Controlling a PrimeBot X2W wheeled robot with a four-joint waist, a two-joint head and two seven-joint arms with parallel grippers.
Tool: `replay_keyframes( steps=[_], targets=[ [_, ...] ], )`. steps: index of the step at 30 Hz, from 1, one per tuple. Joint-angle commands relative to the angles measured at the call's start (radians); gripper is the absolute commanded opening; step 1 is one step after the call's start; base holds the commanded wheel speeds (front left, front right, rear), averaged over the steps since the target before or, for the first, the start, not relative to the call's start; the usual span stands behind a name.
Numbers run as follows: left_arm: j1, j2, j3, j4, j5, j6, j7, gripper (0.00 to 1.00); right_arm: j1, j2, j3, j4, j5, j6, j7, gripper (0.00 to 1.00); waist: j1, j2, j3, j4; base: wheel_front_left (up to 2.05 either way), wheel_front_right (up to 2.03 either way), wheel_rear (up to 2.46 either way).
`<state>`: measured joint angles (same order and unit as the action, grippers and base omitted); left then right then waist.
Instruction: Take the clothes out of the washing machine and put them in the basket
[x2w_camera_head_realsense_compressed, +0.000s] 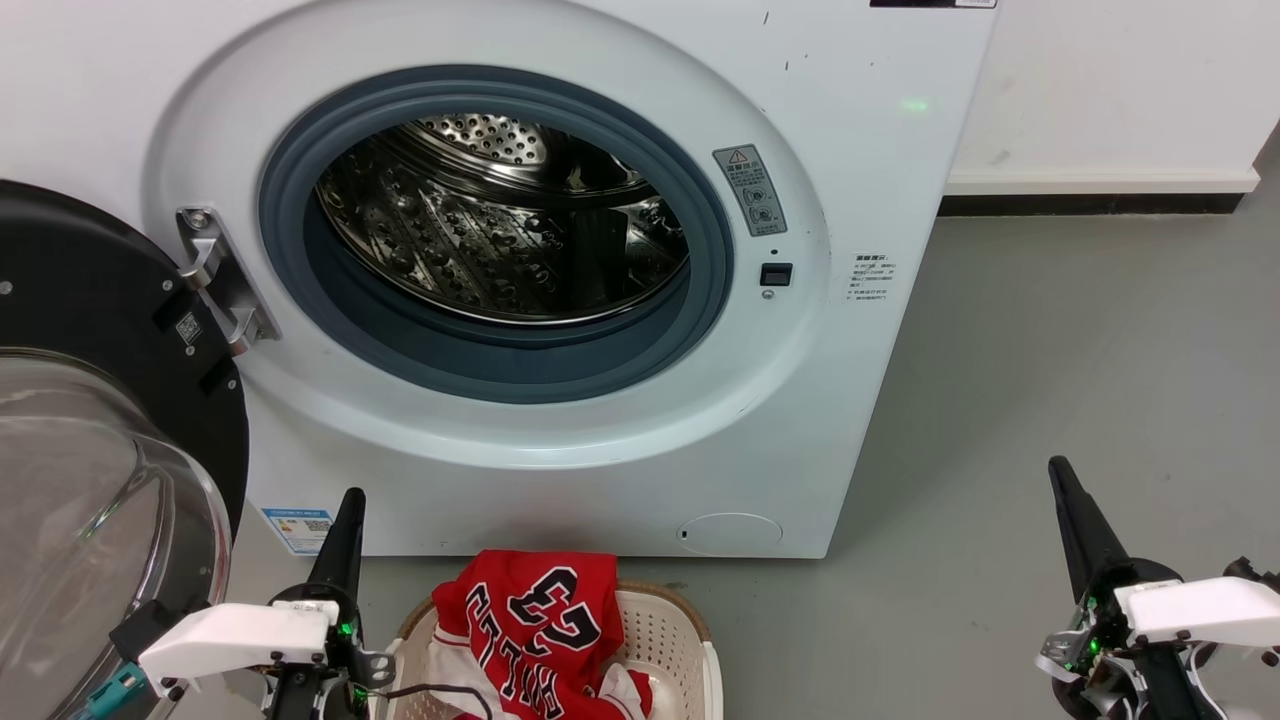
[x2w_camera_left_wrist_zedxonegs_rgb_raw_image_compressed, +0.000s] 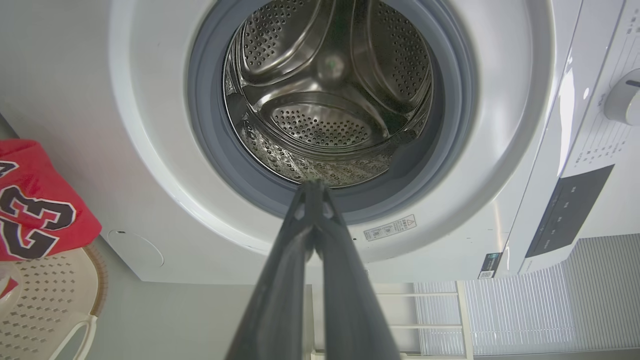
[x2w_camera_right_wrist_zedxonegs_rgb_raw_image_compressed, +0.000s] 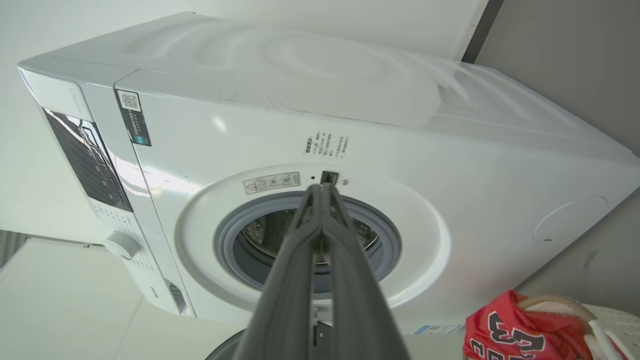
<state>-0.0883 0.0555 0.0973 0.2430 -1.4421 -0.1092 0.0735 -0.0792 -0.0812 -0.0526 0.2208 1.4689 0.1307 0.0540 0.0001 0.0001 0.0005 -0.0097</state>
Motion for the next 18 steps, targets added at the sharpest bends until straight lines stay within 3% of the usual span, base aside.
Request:
replay_keyframes(
  steps=[1, 18],
  targets=[
    [-0.018, -0.001, 0.004, -0.001, -0.022, -0.006, 0.006, 0.0, -0.018, -0.001, -0.003, 0.002, 0.026, 0.0, 0.005, 0.0, -0.0001, -0.0001, 0.0, 0.001, 0.0, 0.0, 0.0],
    [-0.023, -0.005, 0.018, 0.003, -0.147, -0.022, 0.039, 0.0, -0.028, 0.004, -0.021, 0.021, 0.153, 0.0, 0.026, 0.0, -0.0001, -0.0001, 0.002, 0.008, 0.0, 0.0, 0.0]
  ],
)
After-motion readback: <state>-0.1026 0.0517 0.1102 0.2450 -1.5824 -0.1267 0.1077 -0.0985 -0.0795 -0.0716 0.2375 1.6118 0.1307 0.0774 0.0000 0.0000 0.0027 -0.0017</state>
